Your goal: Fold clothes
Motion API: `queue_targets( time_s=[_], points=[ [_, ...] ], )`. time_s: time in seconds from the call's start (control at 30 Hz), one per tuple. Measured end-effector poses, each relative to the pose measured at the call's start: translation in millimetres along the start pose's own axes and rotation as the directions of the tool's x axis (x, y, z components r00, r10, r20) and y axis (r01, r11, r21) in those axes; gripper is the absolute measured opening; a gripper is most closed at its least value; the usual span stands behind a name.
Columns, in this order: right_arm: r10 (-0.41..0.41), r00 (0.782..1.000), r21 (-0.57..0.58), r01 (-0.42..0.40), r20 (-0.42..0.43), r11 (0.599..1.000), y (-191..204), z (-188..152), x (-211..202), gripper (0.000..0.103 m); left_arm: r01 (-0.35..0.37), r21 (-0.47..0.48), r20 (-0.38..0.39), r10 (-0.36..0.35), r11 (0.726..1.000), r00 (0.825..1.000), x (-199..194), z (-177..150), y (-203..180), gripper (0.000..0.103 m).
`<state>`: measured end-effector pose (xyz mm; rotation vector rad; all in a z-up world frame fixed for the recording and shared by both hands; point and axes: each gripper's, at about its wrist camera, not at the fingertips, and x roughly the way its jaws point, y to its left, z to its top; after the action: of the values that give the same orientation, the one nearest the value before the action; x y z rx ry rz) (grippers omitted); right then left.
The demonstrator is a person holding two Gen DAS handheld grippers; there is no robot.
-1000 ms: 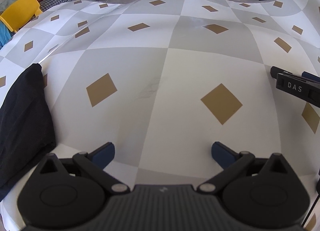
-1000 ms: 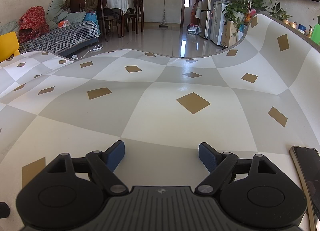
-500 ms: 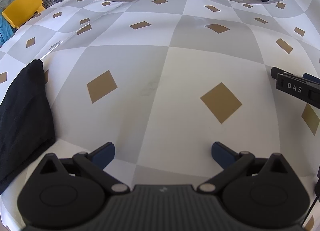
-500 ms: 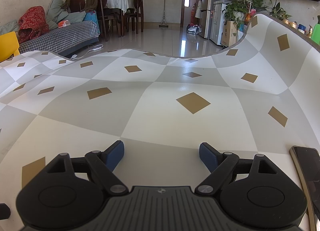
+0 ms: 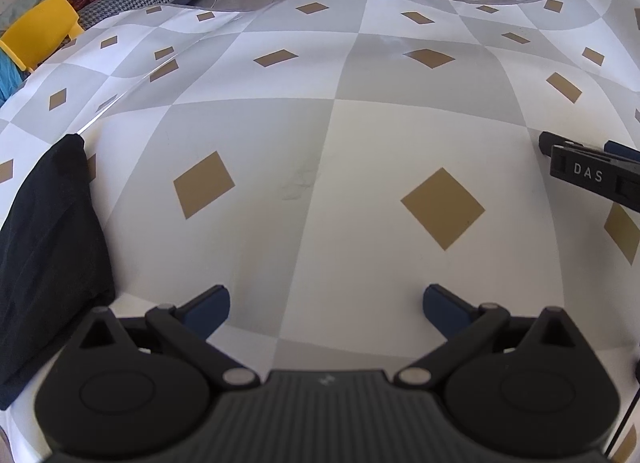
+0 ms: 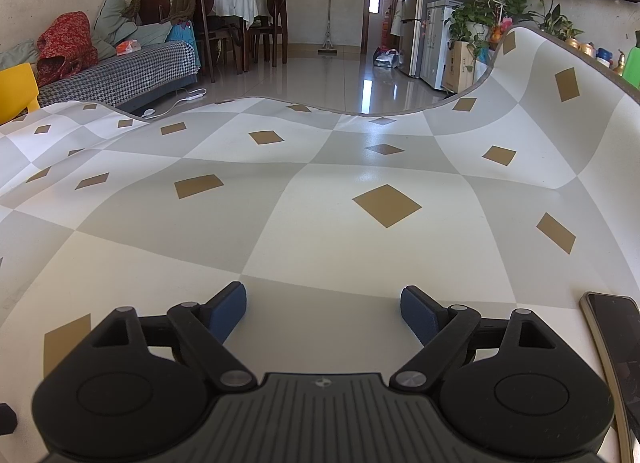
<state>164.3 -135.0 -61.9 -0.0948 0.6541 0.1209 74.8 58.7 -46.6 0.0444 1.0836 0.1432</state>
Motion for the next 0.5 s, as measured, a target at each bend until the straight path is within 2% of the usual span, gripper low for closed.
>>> queue_targets(
  time_s=[0.33, 0.5],
  points=[
    [0.0, 1.0, 0.0, 0.0, 0.0, 1.0, -0.1, 0.3, 0.0, 0.085, 0.031, -0.018, 0.046, -0.03, 0.999, 0.998, -16.5, -10.5, 18.0, 0.103],
    [0.0, 1.0, 0.0, 0.0, -0.001, 1.0, -0.1, 0.5, 0.0, 0.085, 0.015, 0.023, 0.071, -0.016, 1.0, 0.997, -22.8, -13.5, 18.4, 0.103]
  ],
)
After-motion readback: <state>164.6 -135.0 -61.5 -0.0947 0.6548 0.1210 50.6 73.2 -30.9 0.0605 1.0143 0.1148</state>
